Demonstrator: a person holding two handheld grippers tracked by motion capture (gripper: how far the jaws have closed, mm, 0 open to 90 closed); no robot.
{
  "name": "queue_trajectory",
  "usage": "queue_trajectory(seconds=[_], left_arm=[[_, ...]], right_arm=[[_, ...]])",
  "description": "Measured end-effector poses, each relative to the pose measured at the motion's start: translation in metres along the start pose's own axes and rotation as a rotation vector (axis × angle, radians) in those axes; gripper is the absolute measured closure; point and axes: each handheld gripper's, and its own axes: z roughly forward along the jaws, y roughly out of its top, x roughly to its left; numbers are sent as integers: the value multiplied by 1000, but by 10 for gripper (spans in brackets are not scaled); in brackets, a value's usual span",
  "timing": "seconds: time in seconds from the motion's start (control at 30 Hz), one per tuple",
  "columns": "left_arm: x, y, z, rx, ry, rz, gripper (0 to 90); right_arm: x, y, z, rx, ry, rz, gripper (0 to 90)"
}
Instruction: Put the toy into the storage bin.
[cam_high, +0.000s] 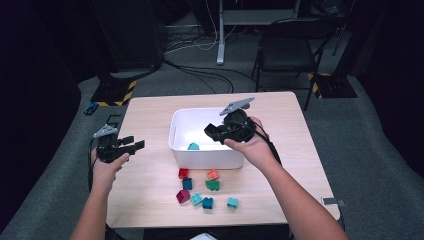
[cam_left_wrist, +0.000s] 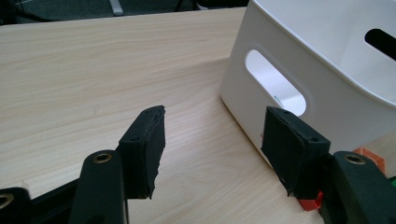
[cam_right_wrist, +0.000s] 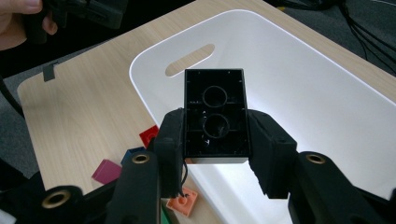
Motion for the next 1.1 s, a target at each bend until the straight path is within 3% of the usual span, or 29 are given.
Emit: queue_trajectory(seconds=[0.17, 0.73, 1.1], left_arm=[[0, 0, -1, -5, -2, -19, 393], [2, -1, 0, -8, -6, -17, 393], [3, -1, 0, -7, -10, -19, 393]], right_arm=[[-3, 10, 14, 0, 5, -4, 584], [-12, 40, 60, -32, 32, -11, 584], [-19, 46, 88, -24, 27, -11, 584]])
